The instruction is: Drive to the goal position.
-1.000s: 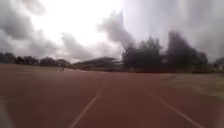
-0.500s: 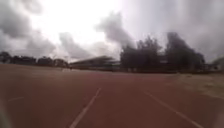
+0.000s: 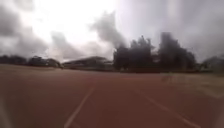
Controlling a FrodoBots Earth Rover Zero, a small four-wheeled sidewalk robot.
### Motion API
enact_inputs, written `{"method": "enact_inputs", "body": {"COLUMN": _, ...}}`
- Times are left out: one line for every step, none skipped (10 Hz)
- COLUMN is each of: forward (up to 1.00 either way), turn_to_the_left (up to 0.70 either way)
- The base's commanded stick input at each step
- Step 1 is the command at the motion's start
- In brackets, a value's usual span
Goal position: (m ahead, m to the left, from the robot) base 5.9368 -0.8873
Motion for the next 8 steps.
{"method": "enact_inputs", "body": {"forward": 0.85, "turn_to_the_left": 0.0}}
{"method": "enact_inputs", "body": {"forward": 0.85, "turn_to_the_left": 0.0}}
{"method": "enact_inputs", "body": {"forward": 0.85, "turn_to_the_left": 0.0}}
{"method": "enact_inputs", "body": {"forward": 0.85, "turn_to_the_left": 0.0}}
{"method": "enact_inputs", "body": {"forward": 0.85, "turn_to_the_left": 0.0}}
{"method": "enact_inputs", "body": {"forward": 0.85, "turn_to_the_left": 0.0}}
{"method": "enact_inputs", "body": {"forward": 0.85, "turn_to_the_left": 0.0}}
{"method": "enact_inputs", "body": {"forward": 0.85, "turn_to_the_left": 0.0}}
